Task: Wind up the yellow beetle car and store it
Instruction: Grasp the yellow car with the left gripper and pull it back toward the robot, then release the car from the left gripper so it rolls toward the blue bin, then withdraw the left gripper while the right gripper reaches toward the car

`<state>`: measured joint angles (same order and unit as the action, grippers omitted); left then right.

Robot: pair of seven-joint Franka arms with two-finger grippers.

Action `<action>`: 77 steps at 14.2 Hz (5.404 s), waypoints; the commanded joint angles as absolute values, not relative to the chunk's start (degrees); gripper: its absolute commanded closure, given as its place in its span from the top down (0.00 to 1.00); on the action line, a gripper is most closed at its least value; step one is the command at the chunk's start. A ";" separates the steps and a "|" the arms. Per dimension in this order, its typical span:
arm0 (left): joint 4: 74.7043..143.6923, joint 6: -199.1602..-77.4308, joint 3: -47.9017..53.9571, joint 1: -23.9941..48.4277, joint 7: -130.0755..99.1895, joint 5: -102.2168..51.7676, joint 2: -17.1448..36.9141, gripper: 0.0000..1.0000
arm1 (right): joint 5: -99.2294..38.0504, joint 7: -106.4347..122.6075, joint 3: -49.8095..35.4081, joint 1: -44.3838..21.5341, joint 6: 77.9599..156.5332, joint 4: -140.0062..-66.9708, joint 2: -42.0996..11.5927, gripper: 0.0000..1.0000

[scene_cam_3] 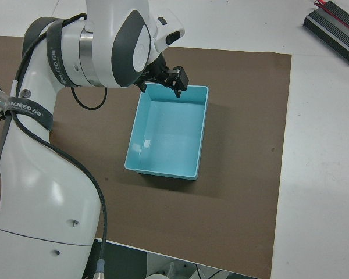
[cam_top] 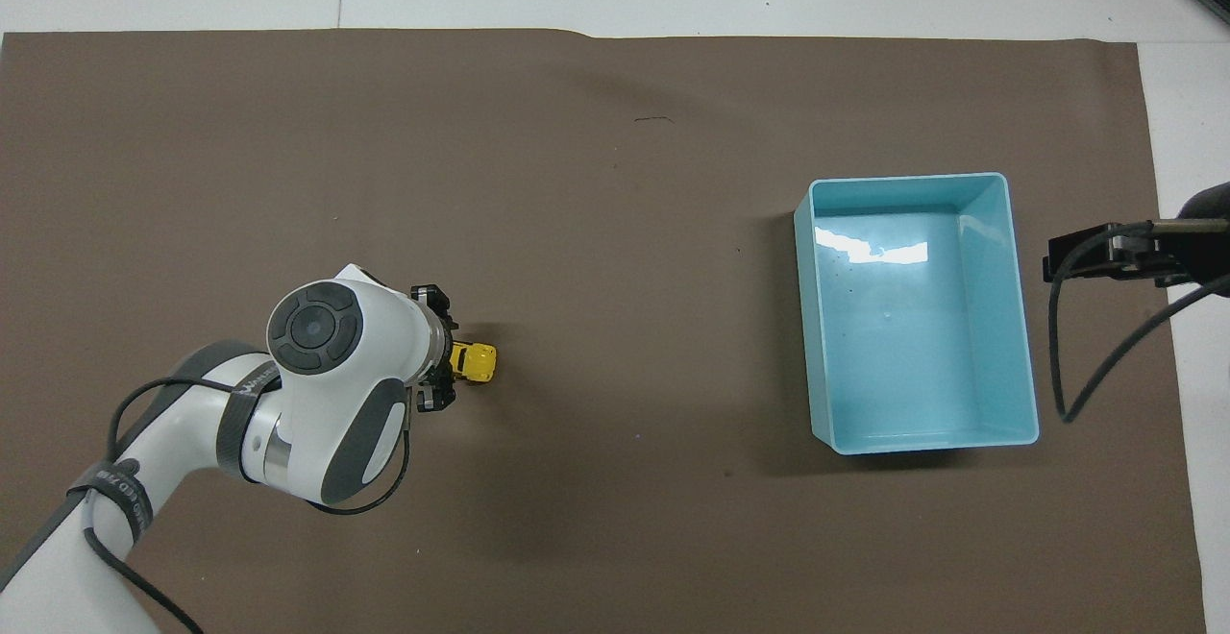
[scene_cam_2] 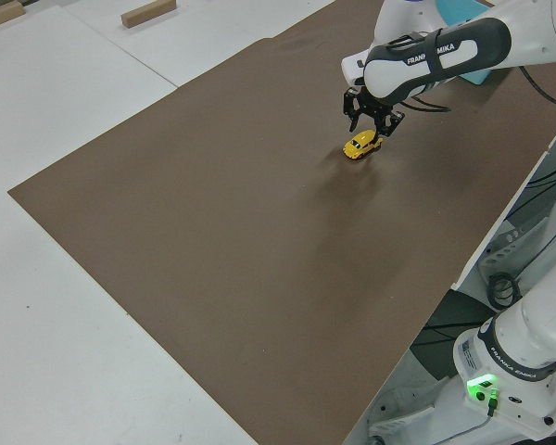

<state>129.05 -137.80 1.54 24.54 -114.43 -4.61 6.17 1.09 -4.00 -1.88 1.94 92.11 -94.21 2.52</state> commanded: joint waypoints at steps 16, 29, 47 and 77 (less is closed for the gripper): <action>131.57 -138.08 1.06 20.22 -111.80 -5.10 5.36 0.00 | 0.44 -2.55 -2.20 2.72 92.02 -95.27 3.69 1.00; 132.19 -137.38 0.88 13.27 -103.01 -5.01 5.27 0.15 | 0.44 -2.55 -2.20 2.72 92.02 -95.27 3.69 1.00; 122.61 -124.80 1.32 14.41 -104.06 -5.01 4.13 1.00 | 0.44 -2.55 -2.20 2.72 92.02 -95.27 3.69 1.00; 100.90 -105.21 0.62 7.38 -56.97 -4.57 0.35 1.00 | 0.53 -51.03 -3.60 -7.11 100.54 -95.01 -6.67 1.00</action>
<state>103.13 -107.40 -0.07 8.77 -60.85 -4.75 0.03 1.04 -45.15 -3.20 -6.45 98.68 -94.72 -5.20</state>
